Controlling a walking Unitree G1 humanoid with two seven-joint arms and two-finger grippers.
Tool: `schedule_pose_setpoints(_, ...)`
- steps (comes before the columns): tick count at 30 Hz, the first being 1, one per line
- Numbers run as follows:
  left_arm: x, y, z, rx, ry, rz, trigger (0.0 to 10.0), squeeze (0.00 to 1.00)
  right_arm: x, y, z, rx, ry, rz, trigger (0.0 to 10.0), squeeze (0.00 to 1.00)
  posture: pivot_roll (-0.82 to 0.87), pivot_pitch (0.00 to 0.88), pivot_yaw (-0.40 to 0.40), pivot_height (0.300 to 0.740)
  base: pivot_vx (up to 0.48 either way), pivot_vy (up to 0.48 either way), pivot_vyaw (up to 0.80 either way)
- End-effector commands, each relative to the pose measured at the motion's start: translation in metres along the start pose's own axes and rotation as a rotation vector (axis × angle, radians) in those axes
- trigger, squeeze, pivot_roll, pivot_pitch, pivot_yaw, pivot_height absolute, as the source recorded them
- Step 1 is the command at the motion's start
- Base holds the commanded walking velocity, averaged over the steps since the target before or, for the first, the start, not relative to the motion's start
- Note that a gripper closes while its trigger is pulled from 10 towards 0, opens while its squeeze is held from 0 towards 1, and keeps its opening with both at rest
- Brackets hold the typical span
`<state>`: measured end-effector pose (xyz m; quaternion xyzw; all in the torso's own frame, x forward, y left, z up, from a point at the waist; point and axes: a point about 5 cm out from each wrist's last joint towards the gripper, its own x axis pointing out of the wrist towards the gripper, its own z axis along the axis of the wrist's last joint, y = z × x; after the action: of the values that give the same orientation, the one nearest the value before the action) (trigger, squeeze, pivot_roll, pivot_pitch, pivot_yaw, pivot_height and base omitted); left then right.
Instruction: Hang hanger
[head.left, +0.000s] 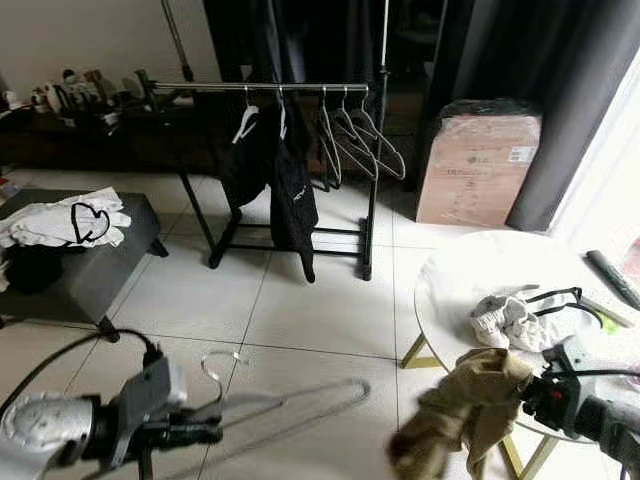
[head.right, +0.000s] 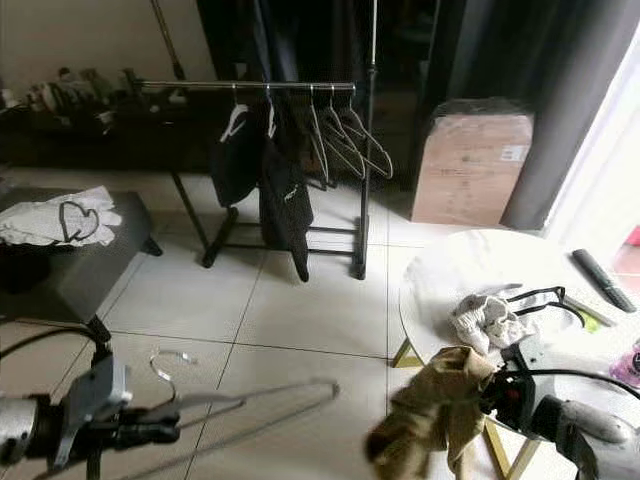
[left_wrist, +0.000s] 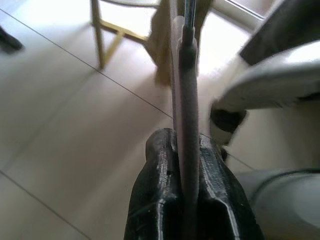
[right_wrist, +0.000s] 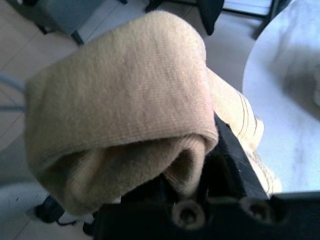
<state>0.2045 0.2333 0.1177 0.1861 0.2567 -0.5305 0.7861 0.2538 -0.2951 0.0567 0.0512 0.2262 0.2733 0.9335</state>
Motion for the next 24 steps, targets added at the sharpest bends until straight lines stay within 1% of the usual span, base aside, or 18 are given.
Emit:
schedule_pose_setpoints(1, -0.007, -0.002, 0.001, 0.012, 0.026, -0.005, 0.0, 0.0, -0.001, 0.0, 0.01, -0.006, -0.055, -0.007, 0.0, 0.0, -0.08, 0.04, 0.027, 0.74, 0.0, 0.0, 0.0)
schedule_pose_setpoints(3, -0.009, -0.003, -0.002, 0.01, 0.04, 0.017, 0.0, 0.0, 0.0, 0.003, 0.013, -0.008, -0.077, 0.0, 0.0, 0.0, -0.08, 0.041, 0.025, 0.74, 0.0, 0.0, 0.0)
schedule_pose_setpoints(5, -0.006, 0.001, -0.007, 0.033, 0.05, 0.111, 0.0, 0.0, 0.004, 0.011, 0.022, -0.012, -0.132, 0.015, 0.0, 0.0, -0.07, 0.035, 0.026, 0.74, 0.0, 0.0, 0.0)
schedule_pose_setpoints(6, 0.001, 0.013, -0.011, 0.048, 0.043, 0.272, 3.1, 0.0, 0.007, 0.017, 0.027, -0.017, -0.176, 0.021, 0.0, 0.0, -0.07, 0.025, 0.027, 0.74, 0.0, 0.0, 0.0)
schedule_pose_setpoints(7, 0.008, 0.022, -0.014, 0.064, 0.027, 0.417, 4.4, 0.0, 0.011, 0.024, 0.03, -0.012, -0.216, 0.022, 0.0, 0.0, -0.07, 0.01, 0.027, 0.74, 0.0, 0.0, 0.0)
schedule_pose_setpoints(8, 0.015, 0.03, -0.014, 0.066, -0.002, 0.559, 9.7, 0.0, 0.014, 0.03, 0.032, -0.013, -0.253, 0.019, 0.0, 0.0, -0.07, 0.004, 0.028, 0.74, 0.0, 0.0, 0.0)
schedule_pose_setpoints(9, 0.015, 0.03, -0.014, 0.066, -0.002, 0.559, 9.7, 0.0, 0.014, 0.03, 0.032, -0.013, -0.253, 0.019, 0.0, 0.0, -0.07, 0.004, 0.028, 0.74, 0.0, 0.0, 0.0)
schedule_pose_setpoints(10, 0.03, 0.034, -0.011, -0.02, -0.093, 0.748, 10.0, 0.0, 0.021, 0.039, 0.036, 0.017, -0.352, -0.046, 0.0, 0.0, -0.08, 0.0, 0.028, 0.74, 0.0, 0.0, 0.0)
schedule_pose_setpoints(11, 0.038, 0.033, -0.011, -0.091, -0.143, 0.823, 10.0, 0.0, 0.024, 0.044, 0.039, 0.067, -0.426, -0.102, 0.0, 0.0, -0.08, 0.0, 0.027, 0.74, 0.0, 0.0, 0.0)
schedule_pose_setpoints(13, 0.042, 0.032, -0.011, -0.106, -0.154, 0.855, 10.0, 0.0, 0.025, 0.046, 0.041, 0.099, -0.47, -0.137, 0.0, 0.0, -0.08, 0.0, 0.026, 0.74, 0.0, 0.0, 0.0)
schedule_pose_setpoints(14, 0.046, 0.03, -0.012, -0.128, -0.17, 0.889, 10.0, 0.0, 0.025, 0.049, 0.042, 0.144, -0.523, -0.188, 0.0, 0.0, -0.08, 0.0, 0.025, 0.74, 0.0, 0.0, 0.0)
schedule_pose_setpoints(16, 0.049, 0.026, -0.014, -0.197, -0.216, 0.941, 10.0, 0.0, 0.025, 0.054, 0.04, 0.16, -0.556, -0.269, 0.0, 0.0, -0.08, 0.0, 0.025, 0.74, 0.0, 0.0, 0.0)
schedule_pose_setpoints(18, 0.05, 0.024, -0.015, -0.207, -0.221, 0.94, 10.0, 0.0, 0.024, 0.055, 0.038, 0.172, -0.56, -0.292, 0.0, 0.0, -0.08, 0.0, 0.025, 0.74, 0.0, 0.0, 0.0)
schedule_pose_setpoints(20, 0.056, 0.012, -0.021, -0.207, -0.226, 0.96, 10.0, 0.0, 0.011, 0.055, 0.034, 0.195, -0.594, -0.484, 0.0, 0.0, -0.09, 0.0, 0.025, 0.74, 0.0, 0.0, 0.0)
schedule_pose_setpoints(21, 0.057, 0.01, -0.024, -0.207, -0.226, 0.988, 10.0, 0.0, 0.005, 0.052, 0.033, 0.193, -0.597, -0.552, 0.0, 0.0, -0.09, 0.0, 0.025, 0.74, 0.0, 0.0, 0.0)
schedule_pose_setpoints(22, 0.057, 0.01, -0.024, -0.207, -0.226, 0.988, 10.0, 0.0, 0.005, 0.052, 0.033, 0.193, -0.597, -0.552, 0.0, 0.0, -0.09, 0.0, 0.025, 0.74, 0.0, 0.0, 0.0)
schedule_pose_setpoints(23, 0.059, 0.009, -0.026, -0.191, -0.216, 1.029, 10.0, 0.0, -0.001, 0.051, 0.031, 0.172, -0.592, -0.629, 0.0, 0.0, -0.09, 0.0, 0.024, 0.74, 0.0, 0.0, 0.0)
schedule_pose_setpoints(24, 0.06, 0.008, -0.027, -0.178, -0.208, 1.039, 10.0, 0.0, -0.003, 0.052, 0.03, 0.16, -0.588, -0.646, 0.0, 0.0, -0.1, 0.0, 0.023, 0.74, 0.0, 0.0, 0.0)
